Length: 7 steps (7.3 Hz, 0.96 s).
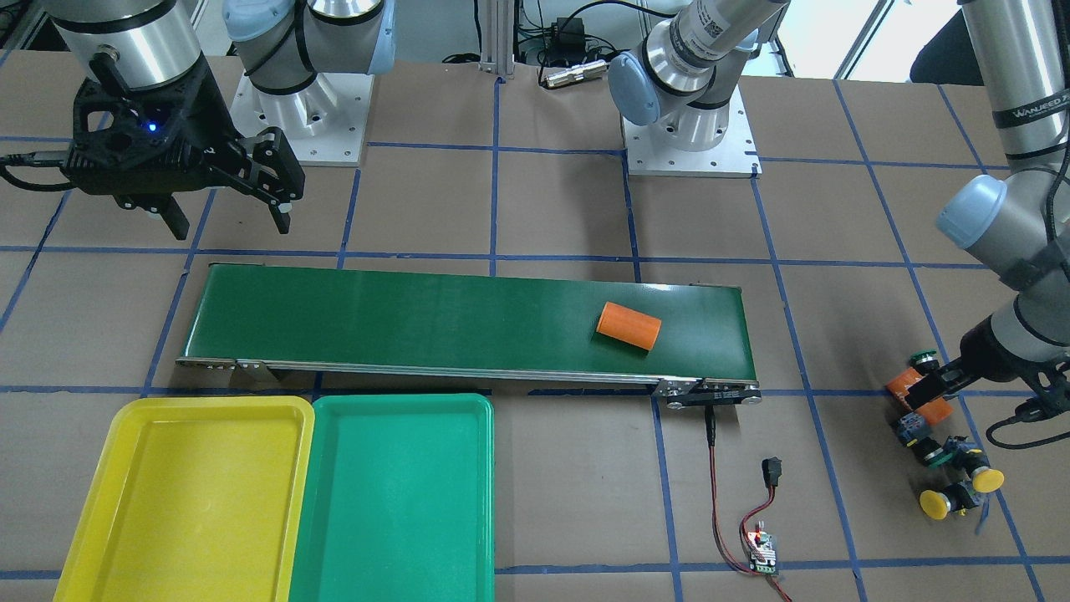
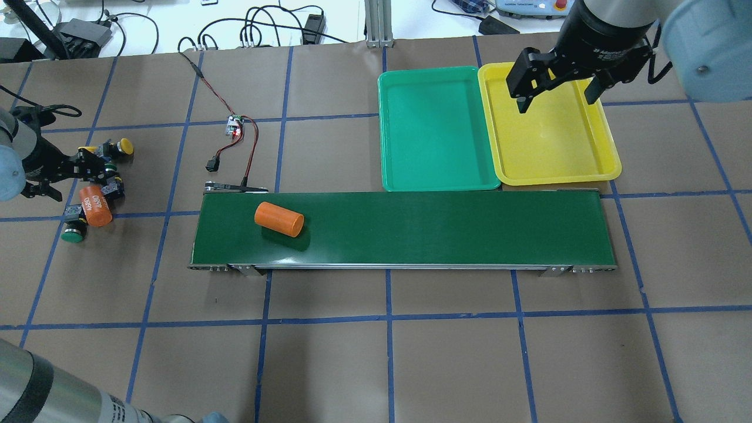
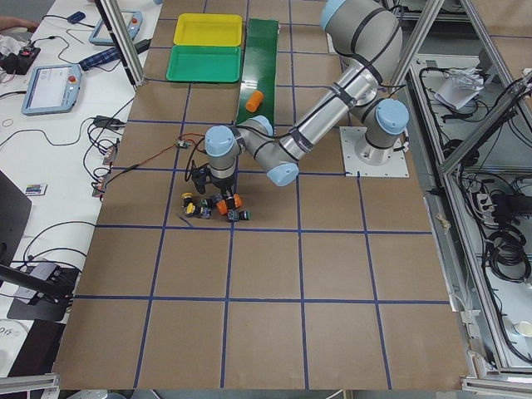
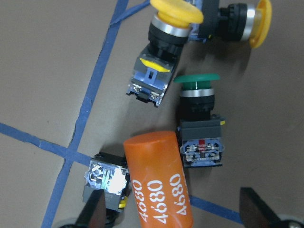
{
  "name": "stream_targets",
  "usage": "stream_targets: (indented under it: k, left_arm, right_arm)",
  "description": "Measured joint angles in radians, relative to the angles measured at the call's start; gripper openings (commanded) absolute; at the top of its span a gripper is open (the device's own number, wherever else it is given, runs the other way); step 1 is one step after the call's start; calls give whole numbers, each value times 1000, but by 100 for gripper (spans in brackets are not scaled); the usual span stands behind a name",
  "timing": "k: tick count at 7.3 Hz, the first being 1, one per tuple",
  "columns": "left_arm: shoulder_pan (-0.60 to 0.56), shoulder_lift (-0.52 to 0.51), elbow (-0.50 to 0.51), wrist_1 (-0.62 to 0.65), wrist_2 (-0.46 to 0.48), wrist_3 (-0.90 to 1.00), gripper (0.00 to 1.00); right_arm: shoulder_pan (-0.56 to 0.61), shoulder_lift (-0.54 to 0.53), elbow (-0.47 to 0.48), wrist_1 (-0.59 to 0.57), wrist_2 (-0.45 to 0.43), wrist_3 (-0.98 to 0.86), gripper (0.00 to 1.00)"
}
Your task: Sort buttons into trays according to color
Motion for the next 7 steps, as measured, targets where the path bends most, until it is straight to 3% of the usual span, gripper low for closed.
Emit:
stream_targets:
  k: [1,3,5,7]
  left_arm:
    - [0,-8,-3,1,0,-8,100]
    - [2,-21,-3,1,0,-28,82]
    - [2,-40,-2,-4,-2,-35,44]
    - [2,-49,-2,-13,-1,-35,18]
  right_arm:
    - [0,0,0,0,0,0,100]
    - [-1,0,0,0,1,0,100]
    - [-2,0,0,0,2,0,100]
    - [-2,0,0,0,3,0,100]
